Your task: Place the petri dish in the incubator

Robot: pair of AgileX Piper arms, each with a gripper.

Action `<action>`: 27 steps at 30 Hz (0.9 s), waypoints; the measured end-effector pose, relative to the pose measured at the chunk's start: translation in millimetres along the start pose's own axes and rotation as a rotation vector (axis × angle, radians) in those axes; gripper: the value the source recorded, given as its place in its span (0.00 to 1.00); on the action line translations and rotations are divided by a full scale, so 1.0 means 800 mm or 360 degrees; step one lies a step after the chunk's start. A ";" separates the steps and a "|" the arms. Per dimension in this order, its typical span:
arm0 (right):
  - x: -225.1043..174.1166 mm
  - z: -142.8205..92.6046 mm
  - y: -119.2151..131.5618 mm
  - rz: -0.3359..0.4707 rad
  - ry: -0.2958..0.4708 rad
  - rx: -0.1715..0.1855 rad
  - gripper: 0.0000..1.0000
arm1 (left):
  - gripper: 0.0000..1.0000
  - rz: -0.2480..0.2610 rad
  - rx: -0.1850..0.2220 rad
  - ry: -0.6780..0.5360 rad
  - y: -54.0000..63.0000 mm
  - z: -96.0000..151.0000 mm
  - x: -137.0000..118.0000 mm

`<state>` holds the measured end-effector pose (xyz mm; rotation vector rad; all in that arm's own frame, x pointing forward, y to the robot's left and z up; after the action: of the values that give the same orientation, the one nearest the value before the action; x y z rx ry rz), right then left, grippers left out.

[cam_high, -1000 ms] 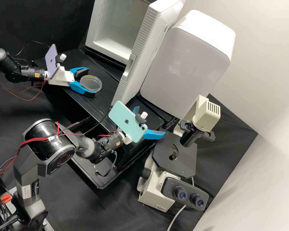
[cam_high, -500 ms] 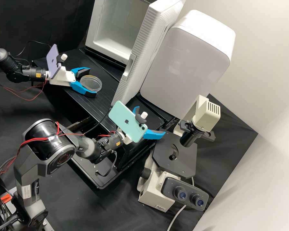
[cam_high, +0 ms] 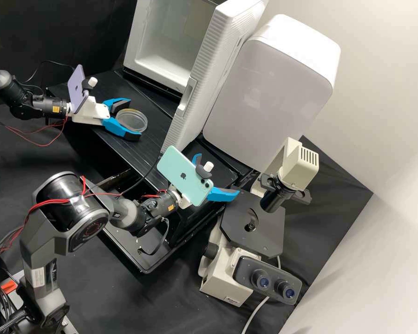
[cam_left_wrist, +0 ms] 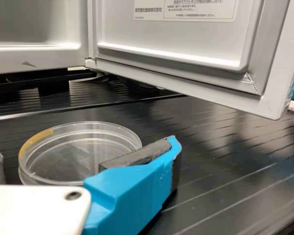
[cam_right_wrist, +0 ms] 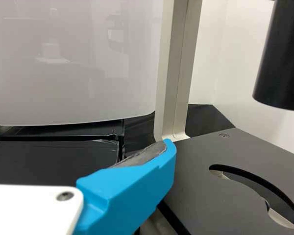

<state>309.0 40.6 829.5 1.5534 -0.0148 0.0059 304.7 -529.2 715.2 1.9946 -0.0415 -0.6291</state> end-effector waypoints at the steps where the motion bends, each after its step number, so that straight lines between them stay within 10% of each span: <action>1: 0.000 0.000 0.000 0.0000 0.0000 0.0000 1.00 | 0.00 0.0001 -0.0010 -0.0001 0.000 0.000 0.000; 27: 0.000 0.000 0.000 0.0000 0.0000 0.0000 1.00 | 0.00 0.0005 -0.0037 -0.0015 0.001 -0.001 0.000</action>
<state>309.0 40.6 829.5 1.5534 -0.0148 0.0059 304.9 -529.2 716.1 1.9692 -0.0430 -0.6340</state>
